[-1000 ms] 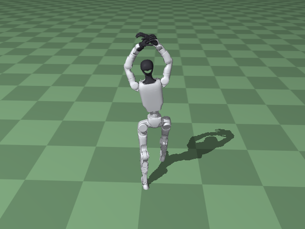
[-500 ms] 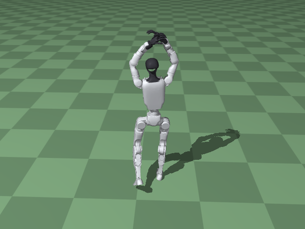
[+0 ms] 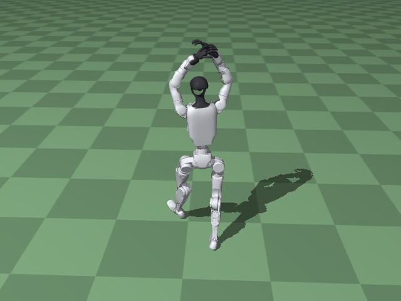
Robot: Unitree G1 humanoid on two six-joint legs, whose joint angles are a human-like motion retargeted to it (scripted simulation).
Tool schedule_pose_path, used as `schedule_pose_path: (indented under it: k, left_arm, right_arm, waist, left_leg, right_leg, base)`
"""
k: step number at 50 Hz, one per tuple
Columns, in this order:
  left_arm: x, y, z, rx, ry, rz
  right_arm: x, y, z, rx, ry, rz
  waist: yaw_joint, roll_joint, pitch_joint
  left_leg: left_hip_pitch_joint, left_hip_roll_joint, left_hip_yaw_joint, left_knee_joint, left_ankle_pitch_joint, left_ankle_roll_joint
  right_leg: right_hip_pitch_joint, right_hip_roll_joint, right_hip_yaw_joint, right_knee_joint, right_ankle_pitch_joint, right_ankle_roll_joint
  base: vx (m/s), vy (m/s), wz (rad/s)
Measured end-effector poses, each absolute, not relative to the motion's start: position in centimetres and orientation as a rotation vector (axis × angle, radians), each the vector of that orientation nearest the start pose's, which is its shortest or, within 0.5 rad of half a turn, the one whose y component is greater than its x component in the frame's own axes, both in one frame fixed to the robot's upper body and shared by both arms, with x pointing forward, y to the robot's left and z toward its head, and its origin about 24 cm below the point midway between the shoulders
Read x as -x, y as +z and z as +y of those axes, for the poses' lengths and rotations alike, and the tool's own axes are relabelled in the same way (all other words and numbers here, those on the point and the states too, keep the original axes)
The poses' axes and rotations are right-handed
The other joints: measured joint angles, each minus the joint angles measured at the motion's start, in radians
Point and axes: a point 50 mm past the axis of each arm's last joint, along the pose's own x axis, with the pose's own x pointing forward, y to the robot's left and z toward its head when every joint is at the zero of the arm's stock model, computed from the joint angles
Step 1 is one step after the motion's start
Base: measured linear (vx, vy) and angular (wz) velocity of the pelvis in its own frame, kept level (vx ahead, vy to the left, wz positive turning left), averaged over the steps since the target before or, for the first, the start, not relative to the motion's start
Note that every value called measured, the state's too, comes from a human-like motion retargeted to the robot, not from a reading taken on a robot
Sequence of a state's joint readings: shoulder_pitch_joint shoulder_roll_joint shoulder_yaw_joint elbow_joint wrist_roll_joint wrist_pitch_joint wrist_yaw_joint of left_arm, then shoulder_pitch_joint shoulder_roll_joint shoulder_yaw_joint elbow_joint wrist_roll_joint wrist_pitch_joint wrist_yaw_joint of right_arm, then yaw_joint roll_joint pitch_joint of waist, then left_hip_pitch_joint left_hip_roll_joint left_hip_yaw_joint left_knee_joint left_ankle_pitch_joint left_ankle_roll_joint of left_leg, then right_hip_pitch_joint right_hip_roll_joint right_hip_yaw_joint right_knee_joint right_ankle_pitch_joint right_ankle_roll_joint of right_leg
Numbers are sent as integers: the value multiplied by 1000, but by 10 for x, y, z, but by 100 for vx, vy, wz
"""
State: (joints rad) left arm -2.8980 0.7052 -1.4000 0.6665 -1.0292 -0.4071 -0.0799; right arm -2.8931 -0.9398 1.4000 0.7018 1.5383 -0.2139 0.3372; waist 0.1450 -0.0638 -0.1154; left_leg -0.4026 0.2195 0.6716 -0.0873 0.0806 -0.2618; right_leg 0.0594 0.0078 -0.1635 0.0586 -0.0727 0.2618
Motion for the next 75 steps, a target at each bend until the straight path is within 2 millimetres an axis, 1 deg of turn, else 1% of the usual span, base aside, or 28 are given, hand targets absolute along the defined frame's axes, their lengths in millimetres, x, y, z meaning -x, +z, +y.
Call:
schedule_pose_path:
  k: [2, 3, 5, 8, 10, 13, 16, 18, 20, 21, 24, 26, 29, 32, 35, 38, 40, 42, 46, 49, 53, 57, 60, 62, 66, 69, 72, 75]
  left_arm:
    - [-32, 605, -5, -909, -563, -1851]
    - [-36, 605, -2, -901, -558, -1835]
    - [-40, 606, 1, -887, -558, -1819]
    - [-40, 605, 1, -889, -562, -1815]
    - [-41, 605, 1, -898, -568, -1812]
    - [-47, 604, 2, -907, -575, -1792]
    - [-57, 604, 7, -908, -564, -1763]
    - [-63, 605, 9, -912, -556, -1739]
    - [-64, 606, 13, -900, -541, -1744]
    - [-66, 606, 14, -894, -539, -1742]
    - [-68, 606, 15, -878, -545, -1731]
    - [-70, 604, 16, -879, -559, -1727]
    - [-73, 603, 17, -878, -571, -1719]
    - [-72, 603, 16, -881, -570, -1725]
    - [-69, 603, 15, -907, -559, -1748]
    - [-63, 602, 12, -961, -546, -1783]
    - [-59, 602, 11, -1000, -534, -1802]
    - [-56, 602, 10, -1022, -530, -1810]
    - [-49, 603, 10, -1034, -525, -1830]
    - [-44, 603, 8, -1037, -525, -1844]
    - [-41, 603, 6, -1049, -524, -1861]
    - [-40, 604, 4, -1031, -512, -1861]
    - [-37, 603, 5, -1028, -519, -1874]
    - [-34, 603, 5, -1040, -518, -1886]
    - [-23, 603, 6, -1048, -515, -1918]
    - [-12, 605, 7, -1024, -515, -1944]
    - [-1, 606, 8, -983, -523, -1970]
    - [10, 606, 9, -942, -543, -1993]
  right_arm:
    - [-51, 632, -82, 519, 753, -1544]
    - [-58, 631, -80, 511, 775, -1514]
    - [-65, 629, -79, 500, 784, -1491]
    - [-67, 628, -79, 483, 801, -1481]
    - [-69, 627, -80, 480, 811, -1479]
    - [-74, 625, -78, 492, 814, -1461]
    - [-83, 623, -74, 513, 809, -1434]
    - [-87, 622, -69, 550, 792, -1419]
    - [-87, 622, -66, 544, 795, -1425]
    - [-87, 621, -65, 544, 796, -1425]
    - [-89, 621, -63, 532, 803, -1416]
    - [-90, 620, -64, 533, 805, -1412]
    - [-92, 620, -64, 521, 814, -1400]
    - [-93, 620, -65, 508, 824, -1397]
    - [-89, 621, -65, 493, 835, -1407]
    - [-84, 623, -64, 499, 838, -1425]
    - [-80, 623, -64, 509, 842, -1440]
    - [-76, 624, -64, 512, 844, -1455]
    - [-66, 626, -65, 533, 832, -1495]
    - [-60, 627, -66, 544, 818, -1517]
    - [-57, 628, -68, 565, 788, -1534]
    - [-59, 630, -68, 463, 795, -1517]
    - [-55, 630, -68, 471, 773, -1538]
    - [-48, 631, -68, 514, 762, -1574]
    - [-33, 631, -66, 559, 755, -1635]
    - [-18, 631, -63, 588, 734, -1689]
    - [-1, 631, -59, 624, 702, -1747]
    - [12, 628, -53, 660, 688, -1787]
  waist:
    - [13, -7, -19]
    - [39, -18, -14]
    - [63, -25, -10]
    - [67, -13, -12]
    - [55, 1, -15]
    - [24, 25, -23]
    - [3, 49, -27]
    - [4, 60, -29]
    - [13, 62, -26]
    - [17, 58, -24]
    - [22, 47, -8]
    - [16, 40, 5]
    - [2, 37, 24]
    - [-14, 27, 47]
    - [-27, 4, 77]
    - [-7, -5, 115]
    - [19, 0, 142]
    - [53, 11, 160]
    - [97, 27, 170]
    - [106, 38, 163]
    - [95, 60, 147]
    - [63, 75, 128]
    - [57, 65, 106]
    - [67, 50, 91]
    - [111, 24, 58]
    - [130, 8, 36]
    - [131, -6, 30]
    - [124, -28, 26]
  left_leg:
    - [38, 15, 145, 0, -6, 0]
    - [91, 12, 232, 0, -21, 0]
    - [174, 0, 349, 1, -44, 6]
    - [250, -22, 394, 0, -53, 14]
    - [285, -33, 369, 0, -53, 6]
    - [328, -63, 293, 0, -77, 7]
    - [378, -80, 221, 0, -110, 31]
    - [402, -88, 180, 0, -128, 49]
    - [417, -100, 148, 3, -143, 52]
    - [418, -107, 129, 17, -157, 52]
    - [423, -125, 57, 69, -198, 43]
    - [422, -140, -8, 102, -220, 33]
    - [425, -165, -125, 137, -245, 26]
    - [437, -205, -258, 151, -258, 23]
    - [461, -257, -398, 150, -263, 10]
    - [494, -267, -527, 146, -264, 0]
    - [525, -271, -599, 142, -271, 0]
    - [551, -272, -652, 136, -276, 0]
    - [578, -281, -758, 110, -269, 0]
    - [601, -275, -853, 91, -271, 0]
    - [652, -234, -1000, 83, -293, 0]
    - [704, -185, -1143, 95, -324, 0]
    - [726, -167, -1221, 98, -336, 0]
    - [733, -165, -1246, 96, -333, 0]
    - [726, -164, -1234, 100, -301, 0]
    - [690, -166, -1165, 130, -271, 0]
    - [616, -164, -1010, 206, -252, 0]
    - [486, -140, -786, 332, -252, 0]
  right_leg:
    - [12, -6, -3, 9, -9, 0]
    - [30, -24, 16, 24, -18, 0]
    - [65, -47, 33, 45, -28, 0]
    - [107, -62, 39, 81, -23, 0]
    - [133, -71, 37, 119, -3, 0]
    - [146, -92, 18, 220, 86, 0]
    - [102, -106, -13, 409, 202, -16]
    - [34, -126, -37, 570, 246, -28]
    - [-50, -161, -60, 721, 239, -45]
    - [-86, -180, -68, 770, 215, -57]
    - [-168, -210, -80, 826, 135, -82]
    - [-203, -210, -81, 782, 83, -93]
    - [-227, -197, -89, 621, 23, -99]
    - [-233, -172, -59, 388, 18, -73]
    - [-231, -141, 67, 135, 102, 0]
    - [-244, -56, 176, -47, 265, 0]
    - [-260, -15, 194, -125, 366, 0]
    - [-304, 7, 157, -146, 398, 0]
    - [-405, -2, 34, -146, 347, 0]
    - [-428, -11, 26, -146, 325, 0]
    - [-359, 5, 150, -146, 309, 0]
    - [-206, 26, 328, -146, 243, 0]
    - [-99, 36, 423, -138, 184, 0]
    - [-62, 40, 436, -125, 156, 0]
    - [-40, 26, 376, -123, 123, 0]
    - [-30, 17, 319, -128, 112, 0]
    - [-23, 7, 259, -120, 109, 0]
    - [-38, -9, 190, -106, 104, 0]
  base:
    - [50, 5, -15]
    - [55, 11, -62]
    - [55, 20, -45]
    - [52, 34, 10]
    - [53, 41, 48]
    - [53, 45, 90]
    - [48, 37, 109]
    - [40, 27, 94]
    - [35, 23, 87]
    - [33, 21, 98]
    - [31, 18, 130]
    - [30, 14, 176]
    - [28, 11, 208]
    - [27, 7, 237]
    - [27, -4, 249]
    - [30, -29, 223]
    - [35, -27, 184]
    - [28, -20, 148]
    - [25, -9, 145]
    - [42, -5, 170]
    - [62, -7, 195]
    - [66, -10, 210]
    - [55, -17, 188]
    - [43, -22, 136]
    - [33, -24, 86]
    - [23, -27, 95]
    - [6, -30, 129]
    - [-4, -36, 150]
